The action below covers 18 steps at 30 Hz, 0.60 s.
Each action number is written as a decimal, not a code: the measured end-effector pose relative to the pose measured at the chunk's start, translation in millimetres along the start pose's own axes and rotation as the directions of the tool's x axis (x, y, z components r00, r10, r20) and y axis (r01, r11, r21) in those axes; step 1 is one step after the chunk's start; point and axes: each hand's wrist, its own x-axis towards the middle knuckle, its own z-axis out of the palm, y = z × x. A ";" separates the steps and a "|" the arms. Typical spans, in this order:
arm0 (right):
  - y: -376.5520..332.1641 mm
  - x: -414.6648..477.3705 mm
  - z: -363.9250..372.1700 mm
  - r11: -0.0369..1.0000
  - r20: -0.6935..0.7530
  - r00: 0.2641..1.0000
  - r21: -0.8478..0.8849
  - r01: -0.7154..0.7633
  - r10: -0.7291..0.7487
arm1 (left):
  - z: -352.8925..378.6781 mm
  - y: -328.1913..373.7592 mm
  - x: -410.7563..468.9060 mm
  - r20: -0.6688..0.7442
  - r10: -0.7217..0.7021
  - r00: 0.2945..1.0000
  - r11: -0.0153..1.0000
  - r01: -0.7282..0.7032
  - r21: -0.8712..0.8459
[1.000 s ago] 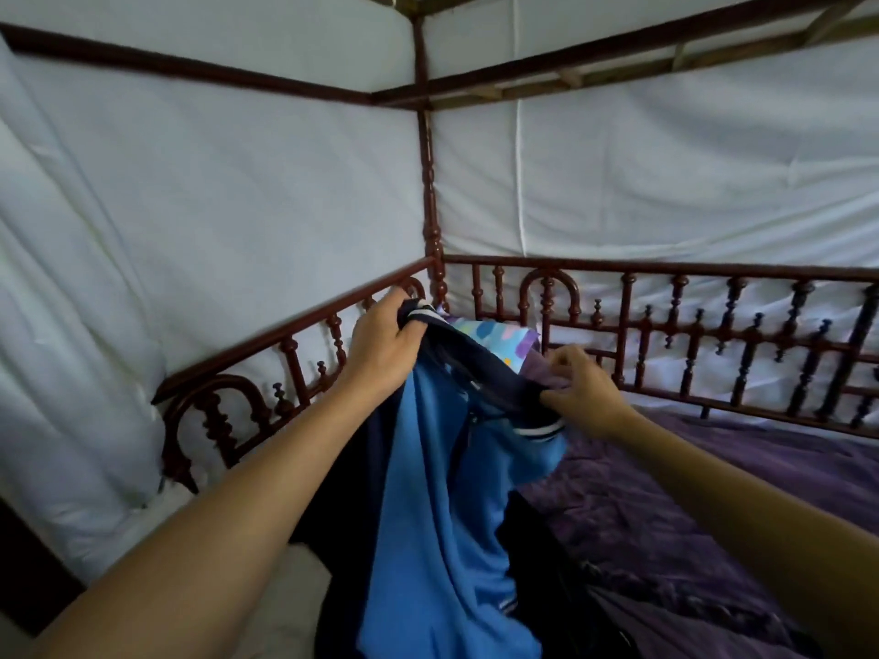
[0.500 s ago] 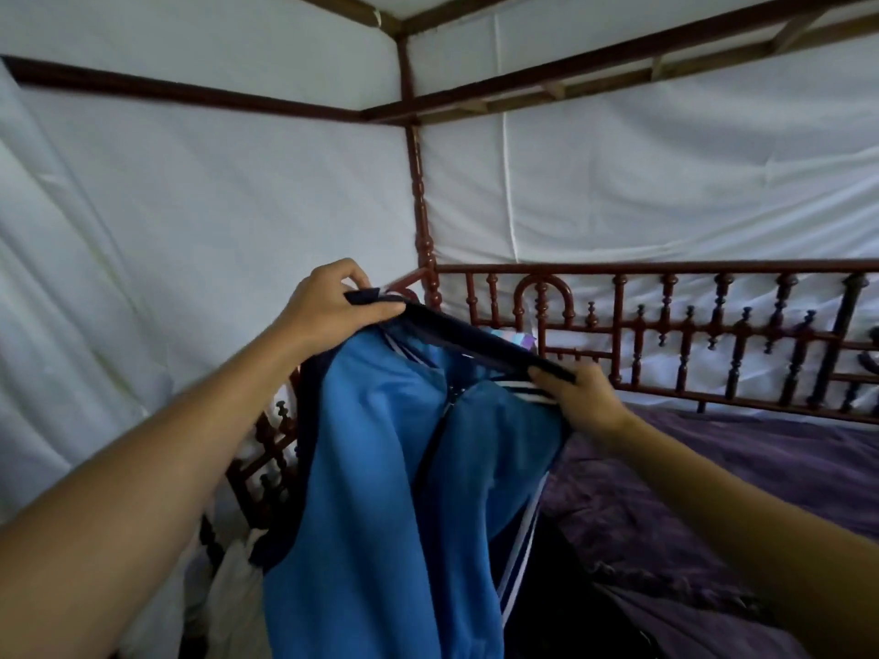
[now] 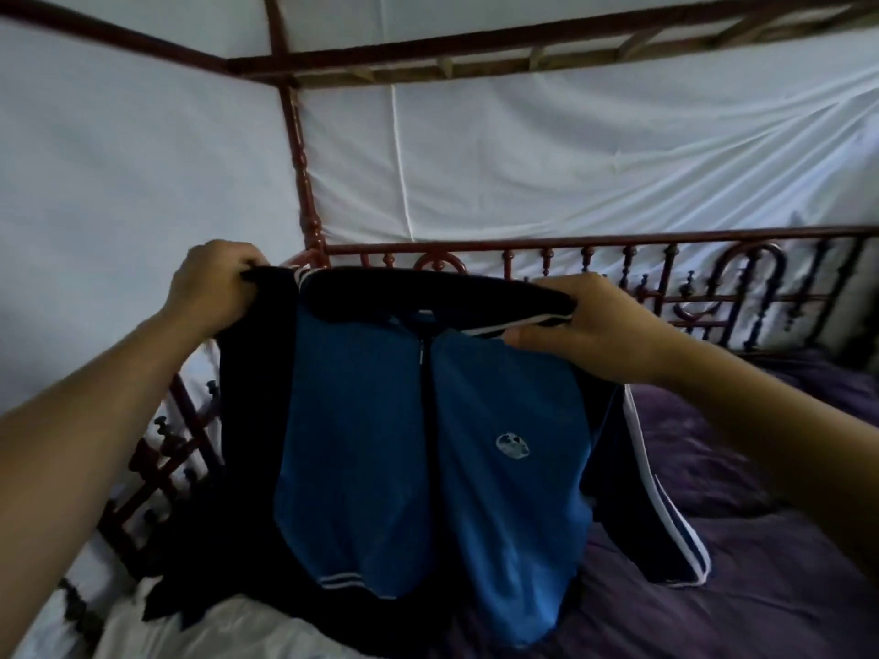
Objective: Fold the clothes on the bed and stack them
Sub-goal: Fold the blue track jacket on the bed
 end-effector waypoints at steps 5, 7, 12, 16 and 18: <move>3.4 -42.4 -32.4 0.978 -0.098 0.984 0.161 -0.133 0.150 | 43.3 32.6 29.4 -0.129 0.074 0.989 0.971 -0.101 -0.218; 10.7 -69.0 -39.7 0.957 -0.123 0.969 0.224 -0.183 0.214 | 68.2 72.7 41.2 -0.160 0.074 0.984 0.943 -0.121 -0.309; 45.1 -149.6 -59.4 0.887 -0.188 0.890 0.300 -0.352 0.416 | 145.6 183.3 54.3 -0.089 0.234 0.968 0.890 -0.250 -0.380; 108.3 -227.8 -63.6 0.791 -0.258 0.748 0.212 -0.573 0.611 | 227.5 274.6 33.7 0.107 0.362 0.926 0.876 -0.298 -0.380; 150.1 -269.7 -62.7 0.706 -0.286 0.651 0.171 -0.687 0.703 | 274.8 321.4 13.6 0.220 0.411 0.885 0.869 -0.307 -0.389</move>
